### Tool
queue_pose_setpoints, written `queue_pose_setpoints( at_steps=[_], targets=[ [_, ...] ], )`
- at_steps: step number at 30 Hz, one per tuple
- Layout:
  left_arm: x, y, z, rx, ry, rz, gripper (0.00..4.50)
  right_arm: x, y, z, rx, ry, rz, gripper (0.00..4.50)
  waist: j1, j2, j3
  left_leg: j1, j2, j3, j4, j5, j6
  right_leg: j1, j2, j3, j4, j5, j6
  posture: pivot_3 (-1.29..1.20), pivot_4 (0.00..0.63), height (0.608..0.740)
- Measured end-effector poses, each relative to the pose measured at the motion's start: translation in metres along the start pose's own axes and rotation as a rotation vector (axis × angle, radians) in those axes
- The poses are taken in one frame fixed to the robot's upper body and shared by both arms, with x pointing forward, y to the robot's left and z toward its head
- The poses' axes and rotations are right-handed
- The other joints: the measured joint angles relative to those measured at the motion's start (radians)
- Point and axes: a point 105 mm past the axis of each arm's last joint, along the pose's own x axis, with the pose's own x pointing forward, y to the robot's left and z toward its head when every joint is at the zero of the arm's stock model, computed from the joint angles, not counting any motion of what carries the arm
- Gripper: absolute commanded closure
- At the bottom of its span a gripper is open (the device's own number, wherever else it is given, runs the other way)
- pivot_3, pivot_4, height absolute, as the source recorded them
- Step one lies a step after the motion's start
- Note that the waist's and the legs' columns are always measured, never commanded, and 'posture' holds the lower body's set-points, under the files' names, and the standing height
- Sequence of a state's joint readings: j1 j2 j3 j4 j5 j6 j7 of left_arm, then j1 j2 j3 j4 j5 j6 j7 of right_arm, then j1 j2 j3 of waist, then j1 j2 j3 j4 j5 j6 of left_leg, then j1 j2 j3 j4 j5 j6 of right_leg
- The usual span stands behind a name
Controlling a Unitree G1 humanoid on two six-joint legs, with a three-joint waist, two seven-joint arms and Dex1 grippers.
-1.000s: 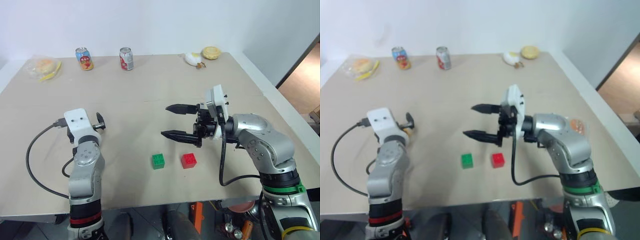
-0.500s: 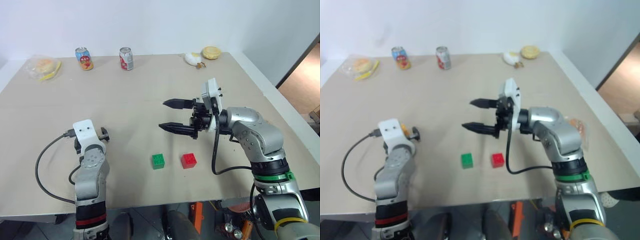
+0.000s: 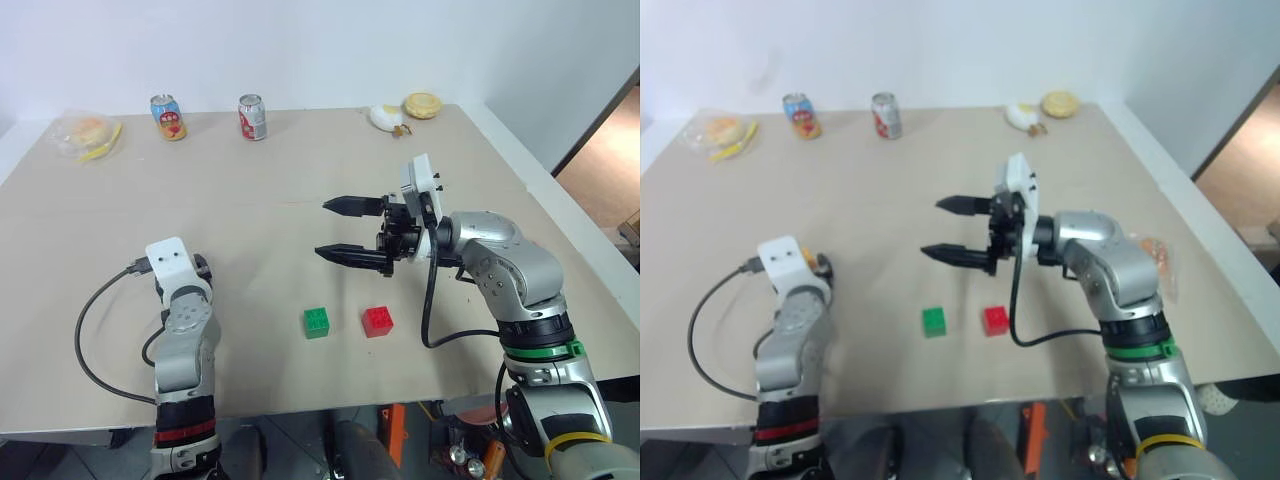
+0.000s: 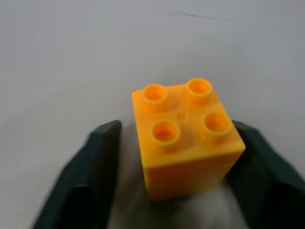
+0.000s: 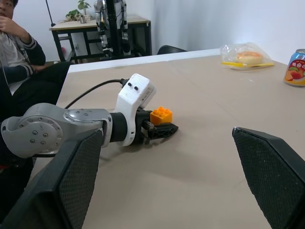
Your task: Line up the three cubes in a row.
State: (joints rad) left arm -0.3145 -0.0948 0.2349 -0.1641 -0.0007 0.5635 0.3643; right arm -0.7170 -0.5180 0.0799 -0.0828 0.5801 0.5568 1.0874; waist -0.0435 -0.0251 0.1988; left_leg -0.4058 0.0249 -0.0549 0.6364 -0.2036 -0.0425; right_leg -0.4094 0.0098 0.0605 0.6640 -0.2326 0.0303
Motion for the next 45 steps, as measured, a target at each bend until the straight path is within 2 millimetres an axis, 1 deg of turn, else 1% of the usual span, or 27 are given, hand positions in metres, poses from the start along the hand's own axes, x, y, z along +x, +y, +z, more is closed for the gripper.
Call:
queue_pose_setpoints(
  at_steps=[2, 8, 11, 13, 14, 15, 16, 17, 18, 20, 22, 24, 27, 32, 36, 45],
  targets=[
    [0.001, 0.000, 0.000, -0.001, -0.003, 0.003, 3.16, 0.000, 0.000, 0.000, 0.001, -0.003, 0.000, 0.00, 0.000, 0.000, 0.000, 0.000, 0.000, 0.000, 0.000, 0.000, 0.000, 0.000, 0.000, 0.000, 0.000, 0.000, 0.000, 0.00, 0.150, 0.740],
    [0.003, 0.000, 0.001, 0.005, -0.009, -0.002, 3.14, 0.002, 0.001, 0.001, 0.003, -0.012, 0.004, 0.00, 0.000, 0.000, 0.000, 0.000, 0.000, 0.000, 0.000, 0.000, 0.000, 0.000, 0.000, 0.000, 0.000, 0.000, 0.000, 0.00, 0.150, 0.740],
    [0.005, -0.002, 0.005, 0.010, -0.027, -0.067, 3.14, 0.001, 0.001, 0.001, 0.003, -0.014, 0.004, 0.00, 0.000, 0.000, 0.000, 0.000, 0.000, 0.000, 0.000, 0.000, 0.000, 0.000, 0.000, 0.000, 0.000, 0.000, 0.000, 0.00, 0.150, 0.740],
    [0.005, -0.015, 0.013, 0.016, -0.060, -0.237, 3.14, -0.002, 0.003, 0.002, 0.002, -0.014, 0.007, 0.00, -0.001, 0.000, 0.000, 0.000, 0.000, 0.000, 0.000, 0.000, 0.000, -0.001, 0.000, -0.001, 0.000, 0.000, 0.000, 0.00, 0.150, 0.740],
    [0.002, -0.025, 0.019, 0.020, -0.088, -0.359, 3.14, -0.005, 0.005, 0.002, 0.002, -0.013, 0.010, 0.00, 0.000, 0.000, 0.000, 0.000, 0.000, 0.000, 0.000, 0.000, 0.000, -0.001, 0.000, -0.001, 0.000, 0.000, 0.000, 0.00, 0.150, 0.740],
    [0.000, -0.032, 0.024, 0.026, -0.107, -0.445, 3.14, -0.007, 0.007, 0.003, -0.001, -0.008, 0.016, 0.00, 0.000, 0.000, 0.000, -0.001, 0.000, 0.000, 0.000, 0.000, 0.000, -0.001, 0.000, -0.001, 0.000, 0.000, 0.000, 0.00, 0.150, 0.740],
    [-0.008, -0.042, 0.029, 0.054, -0.135, -0.593, 3.14, -0.009, 0.011, 0.002, 0.002, 0.000, 0.032, 0.00, 0.000, 0.000, 0.000, -0.001, 0.000, 0.000, 0.000, 0.000, 0.000, -0.001, 0.000, -0.001, 0.000, 0.000, 0.000, 0.00, 0.150, 0.740],
    [-0.020, -0.051, 0.033, 0.105, -0.166, -0.767, 3.14, -0.012, 0.015, 0.002, 0.002, 0.015, 0.047, 0.00, -0.001, 0.000, 0.000, -0.001, 0.000, 0.000, -0.001, 0.000, -0.001, -0.002, 0.000, -0.001, 0.000, -0.001, -0.001, 0.00, 0.150, 0.740],
    [-0.037, -0.058, 0.037, 0.162, -0.194, -0.963, 3.14, -0.017, 0.018, 0.001, 0.005, 0.030, 0.058, 0.00, -0.002, 0.000, 0.000, -0.001, 0.000, 0.001, -0.001, 0.000, -0.001, -0.002, 0.000, 0.000, 0.000, -0.001, -0.002, 0.00, 0.150, 0.740],
    [-0.063, -0.060, 0.039, 0.251, -0.207, -1.245, 3.14, -0.027, 0.020, 0.001, 0.006, 0.051, 0.056, 0.00, -0.002, 0.001, 0.000, -0.001, 0.001, 0.001, -0.002, -0.001, -0.002, -0.002, 0.000, 0.000, 0.000, -0.002, -0.003, 0.00, 0.150, 0.740],
    [-0.080, -0.054, 0.036, 0.325, -0.184, -1.457, 3.14, -0.033, 0.022, 0.000, -0.001, 0.072, 0.058, 0.00, -0.004, 0.001, 0.000, 0.000, 0.002, 0.001, -0.002, -0.001, -0.002, -0.002, 0.001, 0.000, 0.000, -0.003, -0.004, 0.00, 0.150, 0.740],
    [-0.089, -0.044, 0.029, 0.393, -0.136, -1.600, 3.14, -0.036, 0.027, -0.002, 0.002, 0.085, 0.072, 0.00, -0.004, 0.001, 0.000, 0.001, 0.003, 0.001, -0.003, -0.001, -0.001, -0.002, 0.002, -0.001, 0.001, -0.004, -0.006, 0.00, 0.150, 0.740],
    [-0.091, -0.033, 0.018, 0.453, -0.072, -1.717, 3.14, -0.039, 0.031, -0.003, 0.000, 0.100, 0.083, 0.00, -0.004, 0.001, 0.001, 0.000, 0.004, 0.001, -0.003, -0.001, -0.001, -0.003, 0.002, -0.001, 0.001, -0.004, -0.007, 0.00, 0.150, 0.740],
    [-0.088, -0.019, 0.004, 0.559, -0.019, -1.824, 3.14, -0.049, 0.036, -0.009, 0.006, 0.131, 0.060, 0.00, -0.002, 0.001, 0.001, -0.001, 0.003, 0.001, -0.003, -0.001, -0.001, -0.004, 0.002, -0.001, 0.000, -0.005, -0.006, 0.00, 0.150, 0.740],
    [-0.091, -0.015, -0.008, 0.610, 0.004, -1.885, 3.14, -0.050, 0.041, -0.014, 0.016, 0.139, 0.049, 0.00, -0.002, 0.001, 0.001, -0.002, 0.004, 0.001, -0.003, -0.001, -0.001, -0.005, 0.002, -0.001, 0.001, -0.005, -0.006, 0.00, 0.150, 0.740],
    [-0.093, -0.013, -0.017, 0.642, 0.015, -1.898, 3.14, -0.049, 0.043, -0.011, 0.008, 0.141, 0.044, 0.00, -0.003, 0.001, 0.001, -0.002, 0.004, 0.001, -0.003, -0.001, -0.001, -0.005, 0.002, -0.001, 0.001, -0.004, -0.006, 0.00, 0.150, 0.740]
  ],
)
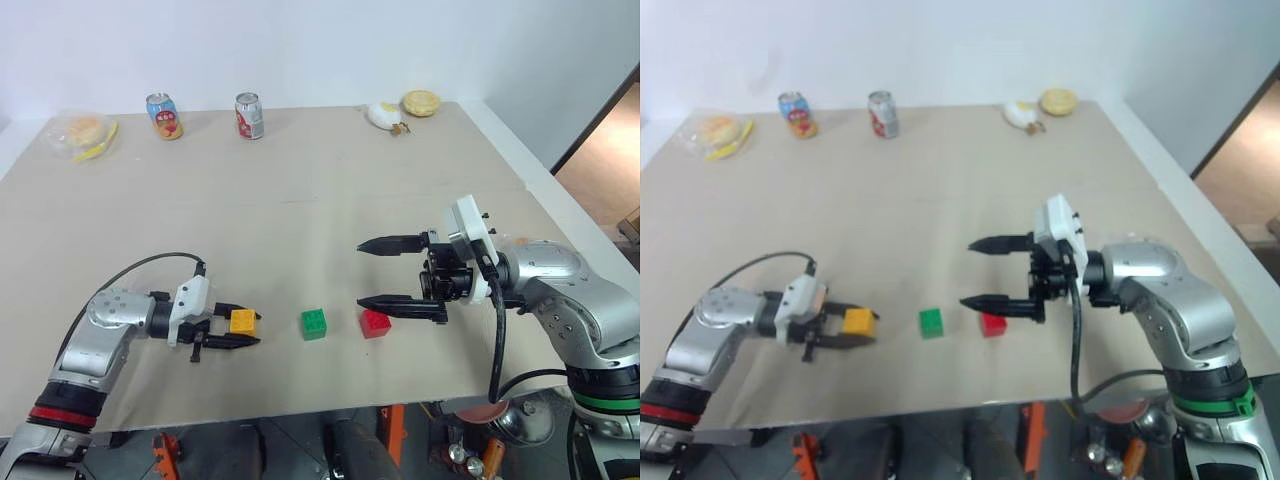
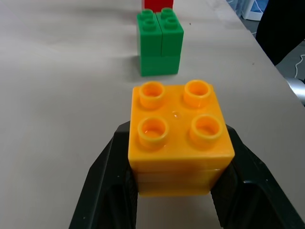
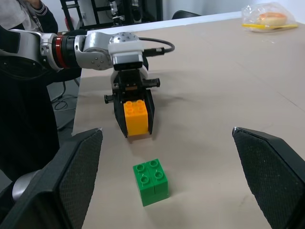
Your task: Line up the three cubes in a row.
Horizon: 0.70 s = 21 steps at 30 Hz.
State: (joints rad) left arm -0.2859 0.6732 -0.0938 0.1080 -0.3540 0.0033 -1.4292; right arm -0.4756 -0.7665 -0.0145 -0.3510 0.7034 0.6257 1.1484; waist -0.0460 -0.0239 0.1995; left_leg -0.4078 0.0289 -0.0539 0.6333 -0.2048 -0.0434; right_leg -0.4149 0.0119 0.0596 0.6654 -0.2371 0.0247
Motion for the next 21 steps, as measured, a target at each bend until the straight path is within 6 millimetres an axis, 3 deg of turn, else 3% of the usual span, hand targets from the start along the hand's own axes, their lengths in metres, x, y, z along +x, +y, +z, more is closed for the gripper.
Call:
queue_pose_setpoints(
  at_steps=[17, 19, 21],
  targets=[
    [0.0032, -0.0060, -0.0101, -0.092, 0.009, -0.008, 3.14, -0.0007, -0.0014, -0.0011, 0.005, 0.005, -0.017, 0.00, 0.000, 0.000, 0.000, 0.000, 0.000, 0.000, 0.000, 0.000, 0.000, 0.000, 0.000, 0.000, 0.000, 0.000, 0.000, 0.00, 0.150, 0.740],
    [0.0032, -0.0059, -0.0102, -0.091, 0.009, -0.008, 2.07, -0.0007, -0.0014, -0.0011, 0.005, 0.005, -0.017, 0.00, 0.000, 0.000, 0.000, 0.000, 0.000, 0.000, 0.000, 0.000, 0.000, 0.000, 0.000, 0.000, 0.000, 0.000, 0.000, 0.00, 0.150, 0.740],
    [0.0036, -0.0061, -0.0100, -0.086, 0.008, -0.009, 1.42, -0.0007, -0.0014, -0.0012, 0.005, 0.005, -0.016, 0.00, 0.000, 0.000, 0.000, 0.000, 0.000, 0.000, 0.000, 0.000, 0.000, 0.000, 0.000, 0.000, 0.000, 0.000, 0.000, 0.00, 0.150, 0.740]
  ],
)
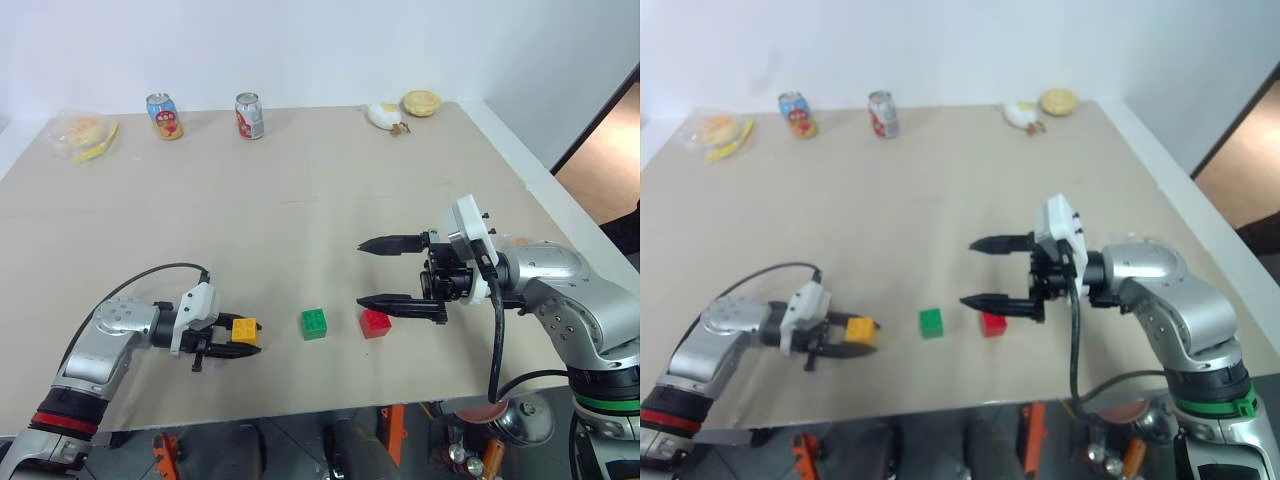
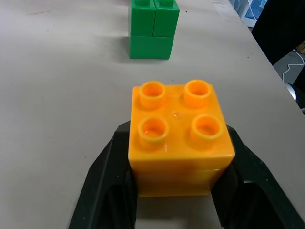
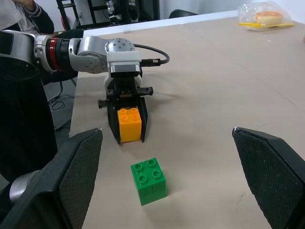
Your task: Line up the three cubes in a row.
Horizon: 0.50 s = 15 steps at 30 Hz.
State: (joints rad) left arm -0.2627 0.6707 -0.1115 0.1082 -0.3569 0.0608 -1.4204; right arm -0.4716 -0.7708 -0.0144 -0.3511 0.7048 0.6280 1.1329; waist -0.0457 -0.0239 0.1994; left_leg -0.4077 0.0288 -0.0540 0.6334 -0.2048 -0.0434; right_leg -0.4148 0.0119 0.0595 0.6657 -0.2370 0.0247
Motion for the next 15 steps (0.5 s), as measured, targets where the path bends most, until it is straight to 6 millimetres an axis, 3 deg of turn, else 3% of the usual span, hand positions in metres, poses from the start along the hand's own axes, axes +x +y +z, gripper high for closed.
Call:
queue_pose_setpoints(
  at_steps=[4, 11, 15],
  targets=[
    [0.000, 0.000, 0.001, 0.014, -0.003, 0.000, 0.01, 0.000, 0.000, -0.001, 0.002, 0.001, 0.002, 0.00, 0.000, 0.000, 0.000, 0.000, 0.000, 0.000, 0.000, 0.000, 0.000, 0.000, 0.000, 0.000, 0.000, 0.000, 0.000, 0.00, 0.150, 0.740],
    [0.001, 0.000, 0.005, -0.016, -0.023, -0.006, 0.01, -0.001, 0.003, 0.000, 0.004, 0.000, 0.025, 0.00, 0.000, 0.000, 0.000, 0.000, 0.000, 0.000, 0.000, 0.000, 0.000, 0.000, 0.000, 0.000, 0.000, 0.000, 0.000, 0.00, 0.150, 0.740],
    [-0.004, 0.006, 0.036, -0.057, -0.130, 0.061, 0.01, -0.007, -0.002, 0.006, 0.010, -0.041, -0.007, 0.00, 0.000, 0.000, 0.000, -0.001, 0.000, 0.000, 0.000, 0.000, 0.000, 0.000, 0.000, 0.000, 0.000, 0.000, 0.000, 0.00, 0.150, 0.740]
  ],
)
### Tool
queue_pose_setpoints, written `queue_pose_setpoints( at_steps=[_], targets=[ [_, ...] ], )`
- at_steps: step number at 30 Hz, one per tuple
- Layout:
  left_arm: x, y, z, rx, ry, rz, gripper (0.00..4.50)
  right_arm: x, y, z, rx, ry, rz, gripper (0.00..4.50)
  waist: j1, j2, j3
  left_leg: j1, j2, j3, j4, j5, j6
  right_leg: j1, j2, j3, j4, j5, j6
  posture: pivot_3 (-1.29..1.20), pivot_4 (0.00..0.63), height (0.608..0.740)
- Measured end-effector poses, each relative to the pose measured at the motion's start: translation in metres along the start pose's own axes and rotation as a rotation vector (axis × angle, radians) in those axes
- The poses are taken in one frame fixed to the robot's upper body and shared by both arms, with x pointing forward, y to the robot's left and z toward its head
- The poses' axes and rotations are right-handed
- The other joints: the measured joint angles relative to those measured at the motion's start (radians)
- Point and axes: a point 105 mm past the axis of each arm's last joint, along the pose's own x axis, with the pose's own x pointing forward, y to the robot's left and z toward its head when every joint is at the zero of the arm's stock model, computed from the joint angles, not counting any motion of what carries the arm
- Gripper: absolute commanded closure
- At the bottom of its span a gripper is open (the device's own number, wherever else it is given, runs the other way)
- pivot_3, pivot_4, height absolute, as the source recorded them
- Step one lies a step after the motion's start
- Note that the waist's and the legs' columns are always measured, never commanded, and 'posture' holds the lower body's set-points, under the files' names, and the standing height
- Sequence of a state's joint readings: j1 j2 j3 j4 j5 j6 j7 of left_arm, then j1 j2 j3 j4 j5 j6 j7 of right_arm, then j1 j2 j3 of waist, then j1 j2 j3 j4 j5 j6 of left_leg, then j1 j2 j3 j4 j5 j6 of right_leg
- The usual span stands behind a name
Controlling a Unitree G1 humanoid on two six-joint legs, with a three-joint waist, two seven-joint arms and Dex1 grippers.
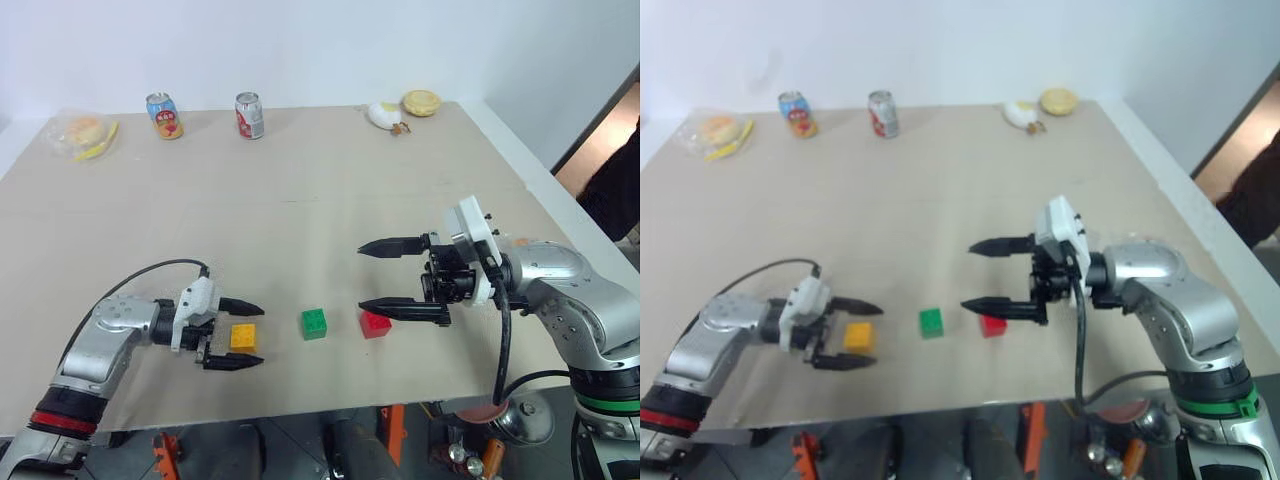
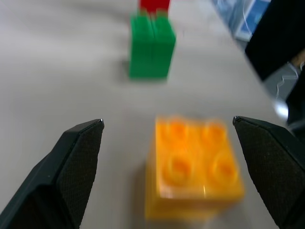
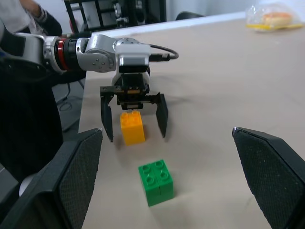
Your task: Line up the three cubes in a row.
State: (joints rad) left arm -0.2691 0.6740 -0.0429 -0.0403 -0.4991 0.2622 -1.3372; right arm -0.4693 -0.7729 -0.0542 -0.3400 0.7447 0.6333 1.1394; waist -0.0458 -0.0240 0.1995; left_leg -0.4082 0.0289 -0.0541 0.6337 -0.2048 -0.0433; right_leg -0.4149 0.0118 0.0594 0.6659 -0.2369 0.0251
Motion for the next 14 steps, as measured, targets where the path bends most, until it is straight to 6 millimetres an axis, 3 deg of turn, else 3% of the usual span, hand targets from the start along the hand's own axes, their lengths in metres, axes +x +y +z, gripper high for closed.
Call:
queue_pose_setpoints(
  at_steps=[1, 2, 4, 6, 9, 12, 14],
  targets=[
    [-0.001, 0.006, 0.012, -0.019, -0.048, 0.057, 0.01, -0.004, -0.006, 0.002, 0.000, -0.018, -0.047, 0.00, 0.000, 0.000, 0.000, 0.000, 0.000, 0.000, 0.000, 0.000, 0.000, 0.000, 0.000, 0.000, 0.000, 0.000, 0.000, 0.00, 0.150, 0.740],
    [-0.001, 0.026, 0.041, -0.037, -0.192, 0.225, 0.01, -0.012, -0.023, 0.001, 0.013, -0.082, -0.183, 0.00, 0.000, 0.000, 0.000, 0.000, 0.000, -0.001, 0.001, 0.000, 0.000, 0.001, 0.000, 0.000, 0.000, 0.001, 0.001, 0.00, 0.150, 0.740],
    [-0.005, 0.042, 0.064, -0.034, -0.286, 0.394, 0.01, -0.017, -0.038, -0.008, 0.048, -0.112, -0.312, 0.00, 0.002, -0.001, 0.000, 0.001, 0.000, -0.002, 0.003, 0.000, 0.000, 0.004, 0.000, -0.002, 0.000, 0.001, 0.003, 0.00, 0.150, 0.740],
    [-0.019, 0.065, 0.078, -0.027, -0.381, 0.717, 0.01, -0.023, -0.057, -0.028, 0.104, -0.149, -0.523, 0.00, 0.002, -0.001, -0.001, 0.004, -0.001, -0.001, 0.003, 0.000, 0.000, 0.006, -0.001, 0.001, -0.001, 0.002, 0.003, 0.00, 0.150, 0.740],
    [-0.040, 0.082, 0.055, -0.096, -0.388, 1.093, 0.01, -0.034, -0.078, -0.059, 0.157, -0.166, -0.828, 0.00, -0.003, -0.001, -0.001, 0.006, 0.000, 0.005, 0.001, 0.000, 0.000, 0.004, 0.000, 0.007, 0.000, 0.003, 0.004, 0.00, 0.150, 0.740],
    [-0.058, 0.084, 0.026, -0.155, -0.349, 1.351, 0.01, -0.043, -0.089, -0.078, 0.145, -0.157, -1.061, 0.00, 0.001, -0.001, -0.001, 0.003, 0.000, 0.006, 0.001, 0.001, -0.001, 0.001, 0.000, 0.008, 0.001, 0.003, 0.003, 0.00, 0.150, 0.740],
    [-0.069, 0.085, 0.019, -0.130, -0.322, 1.479, 0.01, -0.046, -0.091, -0.088, 0.131, -0.159, -1.173, 0.00, 0.002, -0.001, -0.001, 0.003, -0.001, 0.007, 0.001, 0.001, -0.002, 0.001, 0.000, 0.009, 0.001, 0.004, 0.004, 0.00, 0.150, 0.740]
  ],
)
